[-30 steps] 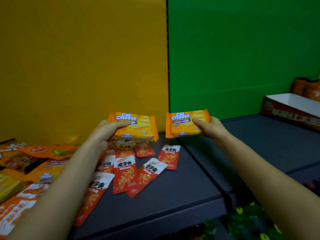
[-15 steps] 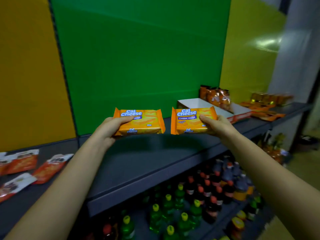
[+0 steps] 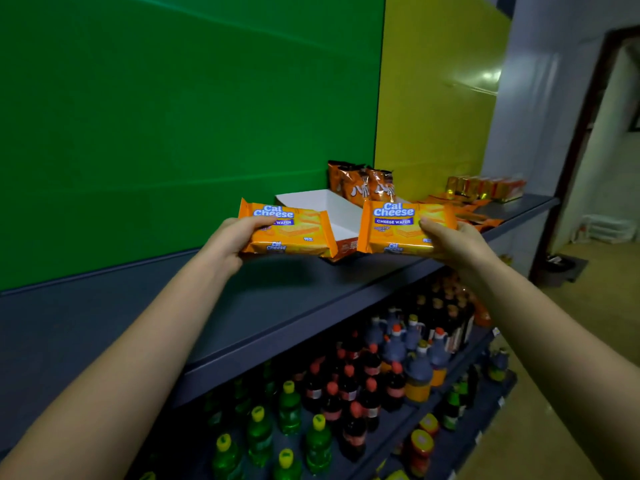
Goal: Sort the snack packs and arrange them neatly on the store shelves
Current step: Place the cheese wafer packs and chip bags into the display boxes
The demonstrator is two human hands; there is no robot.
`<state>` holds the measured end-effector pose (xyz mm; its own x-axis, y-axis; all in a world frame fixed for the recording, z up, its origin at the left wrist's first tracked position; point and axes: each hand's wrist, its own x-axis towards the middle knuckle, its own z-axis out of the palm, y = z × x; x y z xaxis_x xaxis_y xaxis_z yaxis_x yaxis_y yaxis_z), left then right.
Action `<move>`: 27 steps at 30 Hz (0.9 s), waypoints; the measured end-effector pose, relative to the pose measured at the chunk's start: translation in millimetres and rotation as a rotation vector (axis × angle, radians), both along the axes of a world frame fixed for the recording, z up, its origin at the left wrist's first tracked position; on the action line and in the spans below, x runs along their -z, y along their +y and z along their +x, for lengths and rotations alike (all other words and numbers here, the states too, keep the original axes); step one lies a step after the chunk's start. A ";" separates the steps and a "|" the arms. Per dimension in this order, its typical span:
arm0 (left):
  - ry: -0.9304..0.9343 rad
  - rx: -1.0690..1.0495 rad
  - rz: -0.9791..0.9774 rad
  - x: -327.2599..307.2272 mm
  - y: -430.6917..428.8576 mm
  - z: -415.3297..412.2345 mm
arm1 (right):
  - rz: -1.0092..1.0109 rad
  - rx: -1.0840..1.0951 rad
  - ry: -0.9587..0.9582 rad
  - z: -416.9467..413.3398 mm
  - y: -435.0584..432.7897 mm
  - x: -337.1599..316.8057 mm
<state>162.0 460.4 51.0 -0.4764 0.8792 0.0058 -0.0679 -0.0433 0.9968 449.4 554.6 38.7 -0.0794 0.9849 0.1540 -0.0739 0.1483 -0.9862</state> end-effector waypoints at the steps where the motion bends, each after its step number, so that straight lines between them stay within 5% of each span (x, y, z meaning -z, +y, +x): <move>1: 0.003 -0.004 0.002 -0.8 12.7 2.2 | 0.002 0.004 0.002 2.5 8.3 0.3; 12: 0.079 -0.099 0.022 -21.1 154.8 0.2 | 0.031 0.014 -0.056 -9.6 129.1 -28.2; 27: 0.391 -0.123 -0.082 -14.7 256.0 -23.7 | 0.112 -0.304 -0.214 -68.9 237.2 -25.7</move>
<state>138.3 716.4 65.7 -0.5536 0.8210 0.1393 0.3173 0.0533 0.9468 380.5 791.8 64.4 -0.4068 0.8896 0.2078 0.0748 0.2591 -0.9629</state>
